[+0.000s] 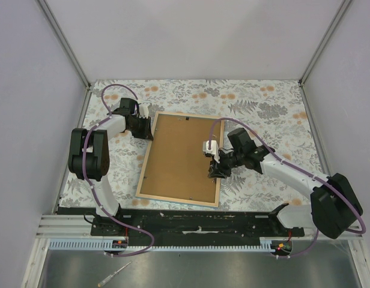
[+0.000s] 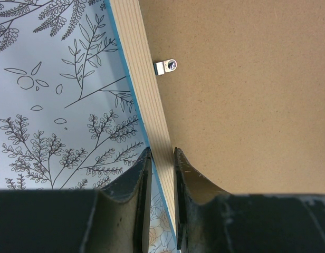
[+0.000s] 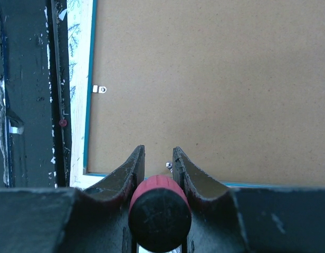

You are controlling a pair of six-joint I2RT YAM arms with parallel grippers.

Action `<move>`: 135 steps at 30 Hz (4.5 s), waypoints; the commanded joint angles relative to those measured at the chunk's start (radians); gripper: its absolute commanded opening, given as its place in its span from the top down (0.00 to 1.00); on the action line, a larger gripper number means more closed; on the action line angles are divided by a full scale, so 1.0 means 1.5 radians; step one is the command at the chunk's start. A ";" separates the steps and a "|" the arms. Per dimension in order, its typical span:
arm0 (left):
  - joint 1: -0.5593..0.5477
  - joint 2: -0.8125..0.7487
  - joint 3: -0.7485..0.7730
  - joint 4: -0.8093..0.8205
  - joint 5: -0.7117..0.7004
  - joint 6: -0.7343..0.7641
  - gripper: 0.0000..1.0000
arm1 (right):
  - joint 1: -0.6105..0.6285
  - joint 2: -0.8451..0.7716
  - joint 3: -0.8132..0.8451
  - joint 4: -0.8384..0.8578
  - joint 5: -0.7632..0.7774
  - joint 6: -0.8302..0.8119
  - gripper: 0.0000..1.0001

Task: Take the photo out of the frame
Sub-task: Release the photo frame item from the photo frame, then adjust the screwdriver at the center of the board.

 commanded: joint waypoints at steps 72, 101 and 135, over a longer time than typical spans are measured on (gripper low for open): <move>0.005 -0.013 0.004 -0.003 0.021 -0.008 0.98 | -0.004 -0.081 0.038 0.026 0.083 0.005 1.00; -0.223 -0.283 0.051 -0.022 0.377 0.145 0.11 | -0.180 0.011 0.143 0.446 -0.270 0.631 1.00; -0.365 -0.241 0.035 0.014 0.356 0.111 0.98 | -0.186 0.073 0.121 0.436 -0.343 0.665 0.81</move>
